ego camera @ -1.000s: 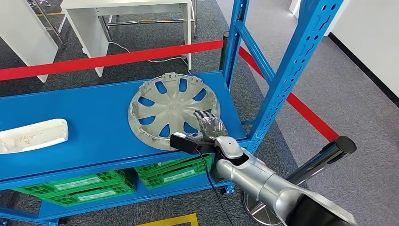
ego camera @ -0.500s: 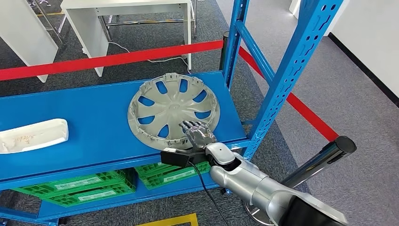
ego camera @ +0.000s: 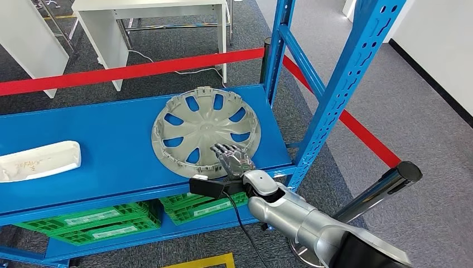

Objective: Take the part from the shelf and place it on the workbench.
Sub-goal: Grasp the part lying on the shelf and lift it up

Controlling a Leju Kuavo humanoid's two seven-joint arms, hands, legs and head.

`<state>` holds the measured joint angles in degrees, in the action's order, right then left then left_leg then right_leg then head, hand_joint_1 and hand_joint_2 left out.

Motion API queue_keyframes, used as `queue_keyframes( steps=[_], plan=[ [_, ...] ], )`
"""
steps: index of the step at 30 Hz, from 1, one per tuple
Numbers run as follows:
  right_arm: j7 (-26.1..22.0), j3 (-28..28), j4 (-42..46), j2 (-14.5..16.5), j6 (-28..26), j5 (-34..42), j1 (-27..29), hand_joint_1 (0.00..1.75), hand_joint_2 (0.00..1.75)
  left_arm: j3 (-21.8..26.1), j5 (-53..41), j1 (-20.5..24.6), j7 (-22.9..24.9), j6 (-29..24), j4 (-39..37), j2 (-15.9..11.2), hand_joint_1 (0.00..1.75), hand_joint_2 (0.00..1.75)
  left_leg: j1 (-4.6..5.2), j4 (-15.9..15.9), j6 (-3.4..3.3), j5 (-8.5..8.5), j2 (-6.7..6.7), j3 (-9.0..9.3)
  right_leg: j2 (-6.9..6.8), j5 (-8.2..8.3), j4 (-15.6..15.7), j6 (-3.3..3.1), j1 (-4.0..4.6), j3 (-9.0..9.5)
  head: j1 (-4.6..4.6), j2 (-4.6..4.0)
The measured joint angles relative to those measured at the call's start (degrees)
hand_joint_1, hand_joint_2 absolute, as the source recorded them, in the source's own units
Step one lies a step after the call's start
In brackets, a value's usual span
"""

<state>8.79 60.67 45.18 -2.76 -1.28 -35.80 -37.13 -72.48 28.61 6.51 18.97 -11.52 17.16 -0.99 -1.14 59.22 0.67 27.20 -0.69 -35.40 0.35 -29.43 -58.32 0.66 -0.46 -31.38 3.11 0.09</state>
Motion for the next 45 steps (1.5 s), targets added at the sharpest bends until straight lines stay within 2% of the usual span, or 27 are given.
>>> queue_keyframes(
  steps=[30, 34, 45],
  plan=[
    [-0.98, -0.23, -0.02, -0.1, -2.78, 1.17, 0.48, 0.0, 1.75, -0.91, -0.26, 0.0, -0.09, -0.09, 0.0, -0.45, 0.0, 0.0, 0.0, 0.0, 0.0, 0.0, 0.0, 0.0, 0.0, 0.0, 0.0, 0.0, 0.0, 0.0, 0.0, 0.0],
    [-1.12, -0.3, -0.02, -0.1, -3.01, 1.21, 0.57, 1.75, 1.75, -0.95, -0.24, 0.0, -0.19, -0.09, 0.0, -0.45, 0.0, 0.0, 0.0, 0.0, 0.0, 0.0, 0.0, 0.0, 0.0, 0.0, 0.0, 0.0, 0.0, 0.0, 0.01, 0.0],
    [-1.21, -0.46, 0.15, -0.16, -3.51, 1.39, 0.96, 1.75, 1.75, -0.96, -0.02, 0.01, -0.33, -1.34, 0.0, -0.43, 0.0, 0.0, -0.02, 0.0, 0.0, -0.01, 0.12, 0.09, 0.08, 0.01, 0.0, -0.01, 0.01, -0.01, -0.01, 0.0]
  ],
)
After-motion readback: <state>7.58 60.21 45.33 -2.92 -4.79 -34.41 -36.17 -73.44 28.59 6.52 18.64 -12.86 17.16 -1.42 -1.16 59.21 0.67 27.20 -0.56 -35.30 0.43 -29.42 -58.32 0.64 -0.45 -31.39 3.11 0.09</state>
